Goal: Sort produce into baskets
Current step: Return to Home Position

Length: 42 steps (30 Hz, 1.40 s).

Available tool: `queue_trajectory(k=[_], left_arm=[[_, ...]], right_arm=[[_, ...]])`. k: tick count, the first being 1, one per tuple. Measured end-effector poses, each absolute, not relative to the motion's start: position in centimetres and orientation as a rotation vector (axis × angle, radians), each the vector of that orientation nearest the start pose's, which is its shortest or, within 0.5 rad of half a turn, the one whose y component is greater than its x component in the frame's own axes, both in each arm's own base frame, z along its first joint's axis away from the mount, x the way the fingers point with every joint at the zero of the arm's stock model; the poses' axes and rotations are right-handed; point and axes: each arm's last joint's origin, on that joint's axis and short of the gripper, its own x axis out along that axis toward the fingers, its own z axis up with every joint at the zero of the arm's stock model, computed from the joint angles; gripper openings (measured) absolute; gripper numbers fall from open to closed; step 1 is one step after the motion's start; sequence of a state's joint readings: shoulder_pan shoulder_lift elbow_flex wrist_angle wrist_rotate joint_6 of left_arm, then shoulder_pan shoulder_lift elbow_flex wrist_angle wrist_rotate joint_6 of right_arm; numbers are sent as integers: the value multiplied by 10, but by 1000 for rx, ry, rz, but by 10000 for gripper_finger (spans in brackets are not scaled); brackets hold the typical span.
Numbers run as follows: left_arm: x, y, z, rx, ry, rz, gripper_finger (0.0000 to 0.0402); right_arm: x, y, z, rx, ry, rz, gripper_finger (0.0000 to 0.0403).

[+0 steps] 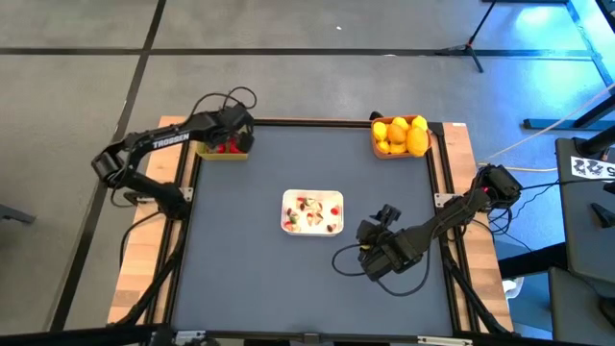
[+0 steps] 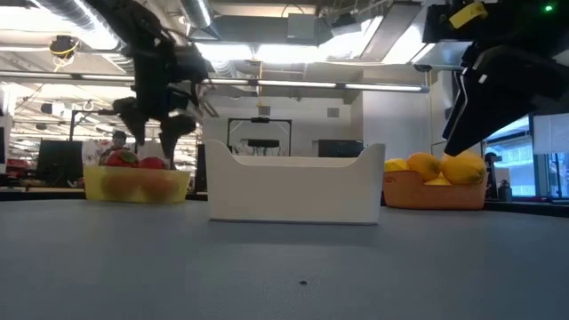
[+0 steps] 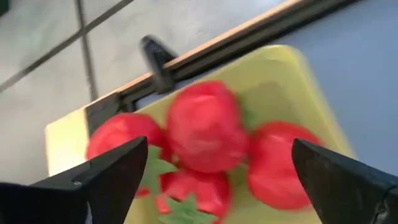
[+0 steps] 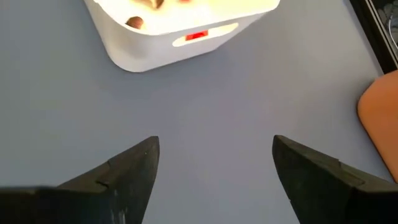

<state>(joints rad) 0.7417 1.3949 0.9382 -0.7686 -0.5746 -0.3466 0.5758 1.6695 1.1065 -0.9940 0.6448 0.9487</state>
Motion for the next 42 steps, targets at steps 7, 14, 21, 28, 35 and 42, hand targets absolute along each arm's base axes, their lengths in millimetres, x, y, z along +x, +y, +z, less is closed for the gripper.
queue_trajectory(k=[7,14,21,28,35,42], left_arm=[[187,141,252,-288,985,1142,386],[194,108,267,-269,888,1041,386],[206,87,264,-260,916,904,385],[214,70,264,-220,907,827,331],[218,55,264,-160,917,755,206],[220,46,264,-158,915,738,90]], right_arm=[[253,144,195,-45,1040,-585,310],[260,148,196,16,985,-556,310],[262,149,196,-30,970,-535,310],[261,147,196,-138,995,-508,289],[252,136,195,-246,1091,-558,214],[256,121,197,-295,1156,-559,139]])
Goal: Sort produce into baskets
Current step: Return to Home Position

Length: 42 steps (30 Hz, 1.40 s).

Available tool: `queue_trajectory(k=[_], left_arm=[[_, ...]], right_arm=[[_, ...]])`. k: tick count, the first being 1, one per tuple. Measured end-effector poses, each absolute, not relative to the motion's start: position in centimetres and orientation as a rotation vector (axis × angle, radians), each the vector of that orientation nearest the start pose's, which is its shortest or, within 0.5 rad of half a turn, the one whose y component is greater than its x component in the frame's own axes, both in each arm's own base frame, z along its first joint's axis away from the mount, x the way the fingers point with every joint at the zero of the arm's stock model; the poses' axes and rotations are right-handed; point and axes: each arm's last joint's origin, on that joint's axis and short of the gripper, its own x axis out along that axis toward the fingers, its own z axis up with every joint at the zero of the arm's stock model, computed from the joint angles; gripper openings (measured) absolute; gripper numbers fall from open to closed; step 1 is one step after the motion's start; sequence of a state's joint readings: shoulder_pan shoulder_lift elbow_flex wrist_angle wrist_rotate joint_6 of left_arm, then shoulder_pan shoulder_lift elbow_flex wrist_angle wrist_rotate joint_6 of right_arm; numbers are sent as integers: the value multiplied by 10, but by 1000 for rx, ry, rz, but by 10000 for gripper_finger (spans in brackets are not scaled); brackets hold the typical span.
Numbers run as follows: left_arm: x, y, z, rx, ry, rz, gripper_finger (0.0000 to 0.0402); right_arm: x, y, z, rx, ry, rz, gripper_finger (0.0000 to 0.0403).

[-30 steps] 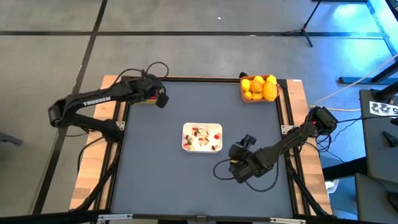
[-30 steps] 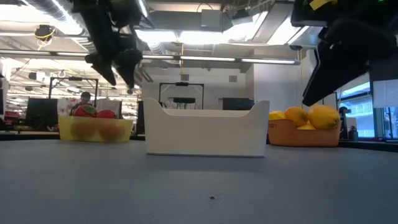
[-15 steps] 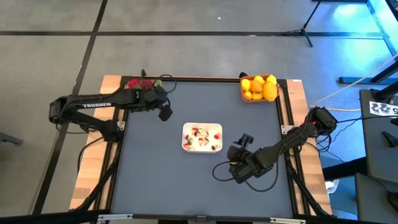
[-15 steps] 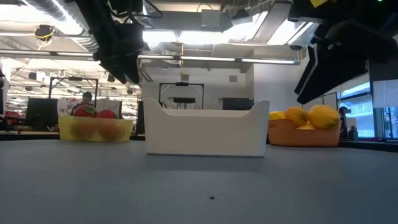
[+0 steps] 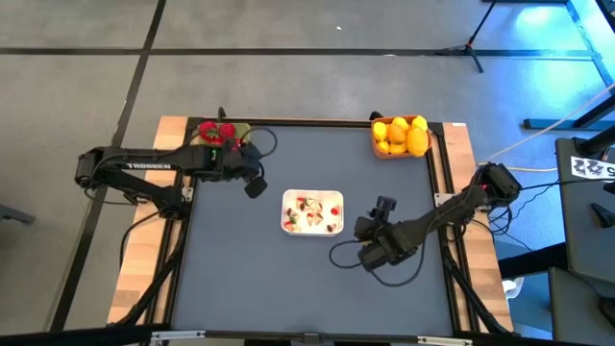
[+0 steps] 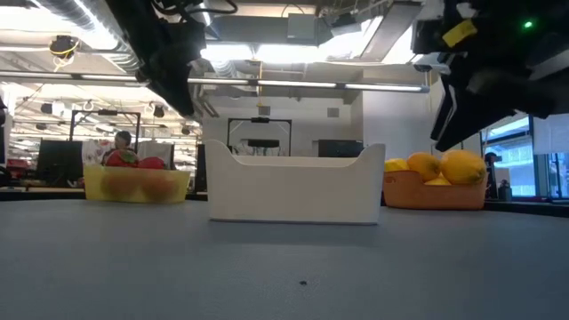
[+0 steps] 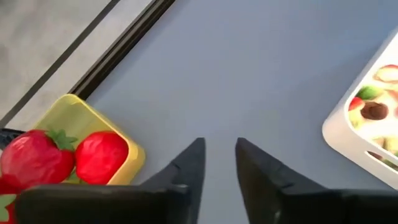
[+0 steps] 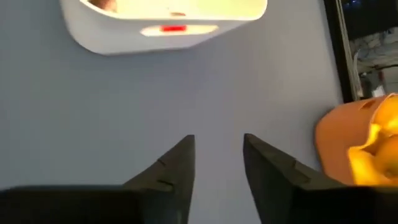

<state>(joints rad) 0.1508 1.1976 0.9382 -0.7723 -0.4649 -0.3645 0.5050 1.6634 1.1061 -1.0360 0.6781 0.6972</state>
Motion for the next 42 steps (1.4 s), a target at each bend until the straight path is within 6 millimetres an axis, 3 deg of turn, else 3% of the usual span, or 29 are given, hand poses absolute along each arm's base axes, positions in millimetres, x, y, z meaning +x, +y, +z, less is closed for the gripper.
queue_trajectory(k=[7,12,27,36,42], left_arm=[[221,40,264,-119,919,715,28],[222,34,265,-106,914,693,5],[226,8,267,30,893,593,5],[225,-21,265,103,813,445,3],[200,-21,258,59,679,326,2]], right_arm=[[258,103,195,-354,1210,-557,89],[251,87,193,-293,1180,-501,61],[195,35,205,-14,809,-316,3],[173,30,204,38,623,-223,6],[161,28,198,86,499,-118,6]])
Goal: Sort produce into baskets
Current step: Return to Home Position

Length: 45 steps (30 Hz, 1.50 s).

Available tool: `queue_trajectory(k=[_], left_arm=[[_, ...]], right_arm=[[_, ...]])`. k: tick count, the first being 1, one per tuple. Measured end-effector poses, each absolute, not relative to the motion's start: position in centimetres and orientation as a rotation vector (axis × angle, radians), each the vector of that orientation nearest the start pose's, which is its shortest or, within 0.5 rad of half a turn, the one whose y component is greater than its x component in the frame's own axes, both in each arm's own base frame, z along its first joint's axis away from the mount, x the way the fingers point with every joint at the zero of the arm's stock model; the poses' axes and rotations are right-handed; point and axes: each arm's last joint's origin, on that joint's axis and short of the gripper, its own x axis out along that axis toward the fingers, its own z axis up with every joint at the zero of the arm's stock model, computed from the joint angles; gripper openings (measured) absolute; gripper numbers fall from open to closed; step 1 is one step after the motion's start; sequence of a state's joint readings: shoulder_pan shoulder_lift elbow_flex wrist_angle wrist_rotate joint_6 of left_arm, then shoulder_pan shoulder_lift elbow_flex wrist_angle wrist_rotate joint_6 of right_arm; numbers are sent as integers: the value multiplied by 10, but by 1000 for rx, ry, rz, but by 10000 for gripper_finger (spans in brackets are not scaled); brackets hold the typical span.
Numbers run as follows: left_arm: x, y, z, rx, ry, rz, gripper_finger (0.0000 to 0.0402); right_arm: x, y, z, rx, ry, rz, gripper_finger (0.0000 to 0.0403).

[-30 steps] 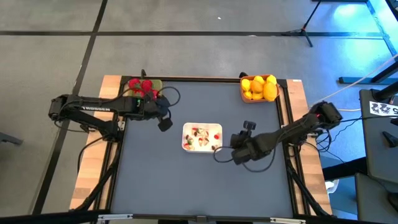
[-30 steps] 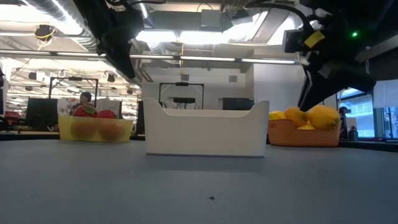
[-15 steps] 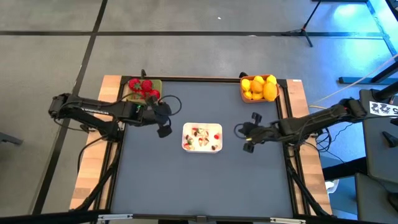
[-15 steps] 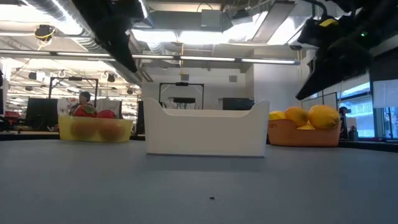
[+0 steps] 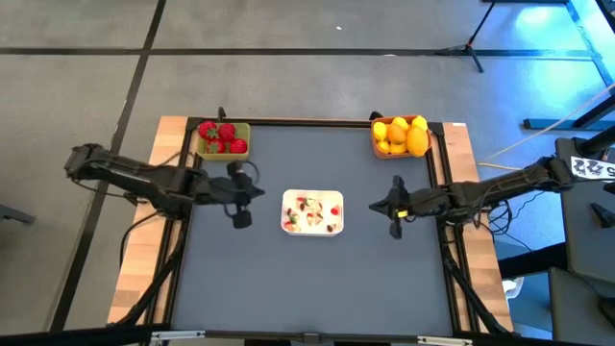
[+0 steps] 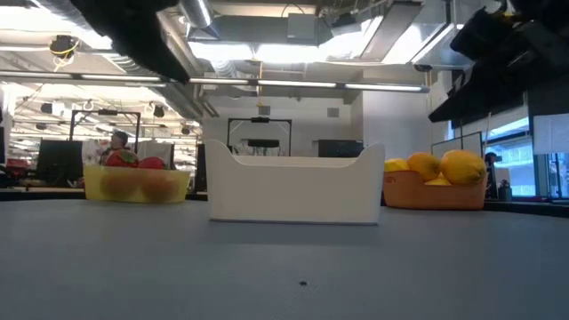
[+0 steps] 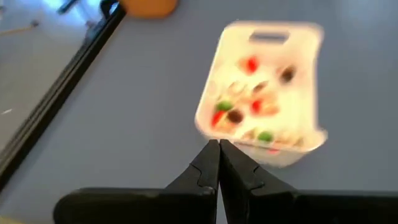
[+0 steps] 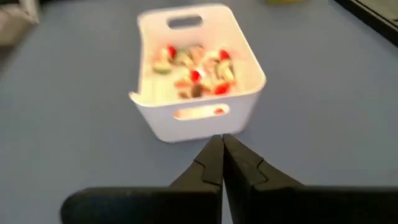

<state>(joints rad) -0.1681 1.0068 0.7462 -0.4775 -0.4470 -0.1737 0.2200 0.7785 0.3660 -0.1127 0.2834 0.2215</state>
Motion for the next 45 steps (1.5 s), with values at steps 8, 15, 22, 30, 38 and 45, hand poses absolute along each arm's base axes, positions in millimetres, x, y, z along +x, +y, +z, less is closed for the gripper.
queue_trajectory(k=[8,15,22,30,38,45], left_arm=[[158,-7,256,-30,368,167,3],[133,4,244,13,357,352,3],[133,4,219,18,363,323,3],[126,2,198,32,165,102,4],[112,8,171,-15,89,45,3],[101,11,163,-41,36,55,3]], right_arm=[[145,12,197,157,334,-60,7],[130,6,193,173,250,-91,7],[119,6,187,202,177,-55,7],[109,6,171,221,89,-18,7],[103,6,165,227,35,-11,7],[102,5,166,226,21,-10,7]])
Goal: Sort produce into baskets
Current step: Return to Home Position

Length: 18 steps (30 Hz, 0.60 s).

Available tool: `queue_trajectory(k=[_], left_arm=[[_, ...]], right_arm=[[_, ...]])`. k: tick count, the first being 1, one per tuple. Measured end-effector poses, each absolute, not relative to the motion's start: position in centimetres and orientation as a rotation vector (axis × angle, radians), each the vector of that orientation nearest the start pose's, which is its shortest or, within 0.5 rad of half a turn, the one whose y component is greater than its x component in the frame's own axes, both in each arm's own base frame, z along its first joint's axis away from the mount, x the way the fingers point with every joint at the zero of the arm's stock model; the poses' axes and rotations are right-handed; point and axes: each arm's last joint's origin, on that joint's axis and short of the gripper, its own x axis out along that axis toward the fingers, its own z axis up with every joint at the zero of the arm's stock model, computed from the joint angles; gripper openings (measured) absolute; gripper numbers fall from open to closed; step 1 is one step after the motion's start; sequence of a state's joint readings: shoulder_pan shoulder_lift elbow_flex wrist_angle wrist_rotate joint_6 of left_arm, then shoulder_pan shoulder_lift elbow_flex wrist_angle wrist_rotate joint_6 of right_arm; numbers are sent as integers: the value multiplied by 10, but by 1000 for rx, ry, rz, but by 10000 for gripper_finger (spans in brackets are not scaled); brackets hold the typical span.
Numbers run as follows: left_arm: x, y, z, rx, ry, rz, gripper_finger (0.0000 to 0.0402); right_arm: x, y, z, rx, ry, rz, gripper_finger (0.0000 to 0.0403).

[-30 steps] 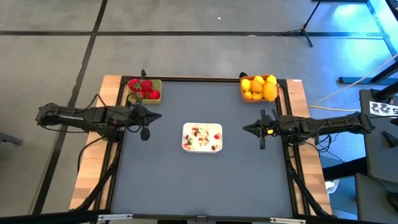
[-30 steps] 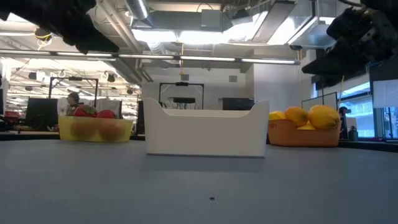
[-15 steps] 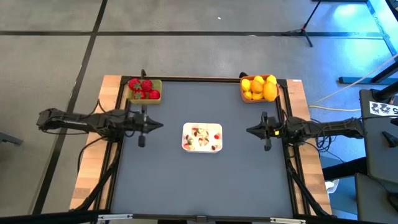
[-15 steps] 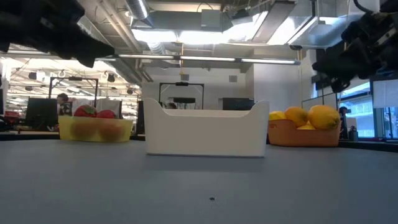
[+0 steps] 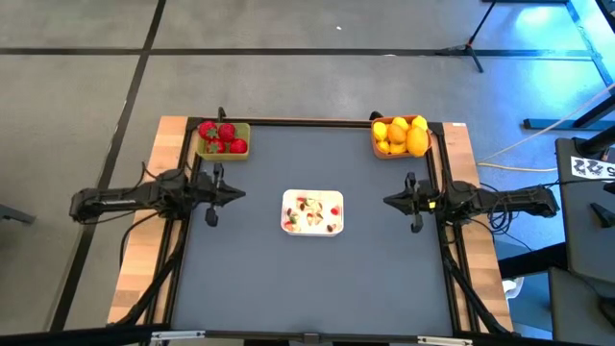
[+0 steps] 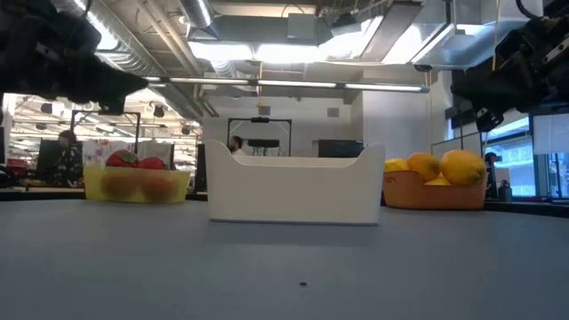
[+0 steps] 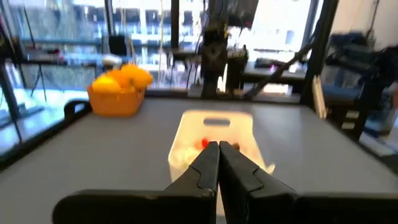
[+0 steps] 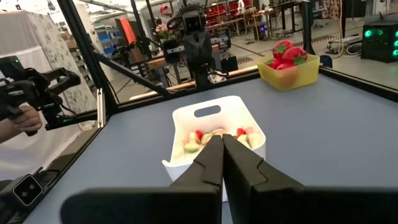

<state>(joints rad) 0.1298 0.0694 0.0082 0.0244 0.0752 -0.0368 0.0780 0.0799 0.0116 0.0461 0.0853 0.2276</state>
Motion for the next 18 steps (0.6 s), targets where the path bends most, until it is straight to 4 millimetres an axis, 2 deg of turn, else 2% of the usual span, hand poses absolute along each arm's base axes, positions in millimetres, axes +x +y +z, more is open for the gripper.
queue_trajectory(k=[4,11,18], left_arm=[[96,10,169,-19,-39,39,2],[96,12,169,-10,-32,57,2],[96,18,167,11,-13,173,9]], right_arm=[[102,5,165,224,29,-11,7],[102,5,164,197,31,-17,7],[102,4,164,193,29,-60,7]])
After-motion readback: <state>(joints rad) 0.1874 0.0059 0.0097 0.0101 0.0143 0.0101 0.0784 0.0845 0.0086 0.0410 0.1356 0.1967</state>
